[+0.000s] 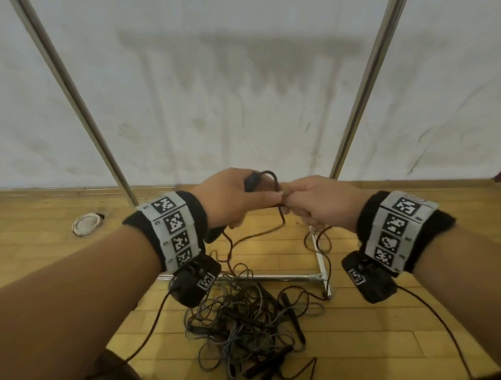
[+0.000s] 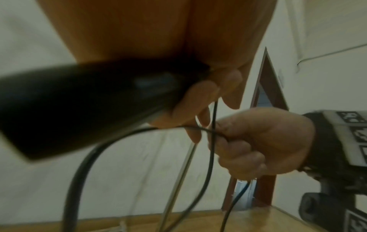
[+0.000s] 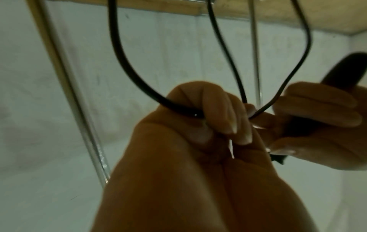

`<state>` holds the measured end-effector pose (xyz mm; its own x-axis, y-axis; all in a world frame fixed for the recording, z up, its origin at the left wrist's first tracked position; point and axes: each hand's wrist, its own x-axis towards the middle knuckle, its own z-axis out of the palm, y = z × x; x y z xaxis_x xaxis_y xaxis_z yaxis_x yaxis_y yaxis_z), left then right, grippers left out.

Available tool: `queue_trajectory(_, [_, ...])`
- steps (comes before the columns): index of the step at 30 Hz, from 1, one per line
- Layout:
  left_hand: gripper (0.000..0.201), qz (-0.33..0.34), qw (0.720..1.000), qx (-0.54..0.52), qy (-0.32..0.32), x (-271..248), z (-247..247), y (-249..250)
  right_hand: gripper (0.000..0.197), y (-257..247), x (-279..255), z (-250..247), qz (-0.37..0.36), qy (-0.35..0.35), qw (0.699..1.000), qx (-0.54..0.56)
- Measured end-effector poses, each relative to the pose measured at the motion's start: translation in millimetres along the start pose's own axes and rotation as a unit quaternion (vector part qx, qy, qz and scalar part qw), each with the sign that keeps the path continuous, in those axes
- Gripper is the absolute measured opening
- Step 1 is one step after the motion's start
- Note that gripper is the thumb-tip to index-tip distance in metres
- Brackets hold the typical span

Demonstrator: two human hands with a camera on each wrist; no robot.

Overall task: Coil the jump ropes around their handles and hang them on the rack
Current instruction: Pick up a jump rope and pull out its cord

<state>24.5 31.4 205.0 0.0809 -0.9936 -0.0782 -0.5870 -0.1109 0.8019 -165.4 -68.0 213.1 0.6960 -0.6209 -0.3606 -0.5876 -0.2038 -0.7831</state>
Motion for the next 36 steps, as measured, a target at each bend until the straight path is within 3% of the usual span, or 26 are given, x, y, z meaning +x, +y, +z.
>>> queue_trajectory(3, [0.013, 0.002, 1.000, -0.008, -0.021, 2, 2, 3, 0.021, -12, -6, 5, -0.034, -0.006, 0.999, 0.034])
queue_trajectory(7, [0.035, -0.050, 0.999, 0.015, -0.011, 3, -13, -5, 0.021, -9, -9, -1, -0.032, -0.003, 0.999, 0.023])
queue_trajectory(10, [0.032, -0.058, 0.997, -0.042, -0.034, 1, -27, -12, 0.022, -3, -11, -8, -0.023, 0.009, 1.000, 0.016])
queue_trajectory(14, [0.015, -0.056, 0.997, -0.012, -0.054, 2, -21, -12, 0.022, -1, -11, -6, -0.052, 0.006, 0.998, 0.034])
queue_trajectory(18, [0.020, -0.025, 0.998, 0.002, -0.059, 9, -10, -7, 0.022, -6, -9, -1, -0.090, 0.021, 0.995, 0.047])
queue_trajectory(21, [0.028, -0.023, 0.999, -0.014, 0.044, 12, -18, -7, 0.022, -1, -7, -8, -0.111, 0.025, 0.992, 0.052])
queue_trajectory(25, [0.030, -0.035, 0.978, -0.050, 0.201, 16, -37, -16, 0.024, 22, -1, -23, -0.121, 0.025, 0.992, 0.006])
queue_trajectory(28, [0.026, -0.083, 0.929, -0.101, 0.345, 18, -68, -34, 0.034, 55, 2, -40, -0.043, -0.007, 0.989, -0.145])
queue_trajectory(30, [0.022, -0.122, 0.898, -0.145, 0.396, 12, -93, -54, 0.042, 87, -1, -56, 0.034, -0.004, 0.966, -0.257])
queue_trajectory(32, [0.025, -0.174, 0.906, -0.092, 0.376, 6, -102, -76, 0.044, 115, -3, -70, 0.091, 0.011, 0.954, -0.285])
queue_trajectory(34, [0.027, -0.214, 0.928, 0.079, 0.294, 4, -93, -88, 0.041, 126, -3, -75, 0.136, 0.015, 0.940, -0.313])
queue_trajectory(36, [0.022, -0.183, 0.935, 0.201, 0.228, 7, -77, -83, 0.038, 115, 1, -70, 0.141, 0.019, 0.923, -0.359])
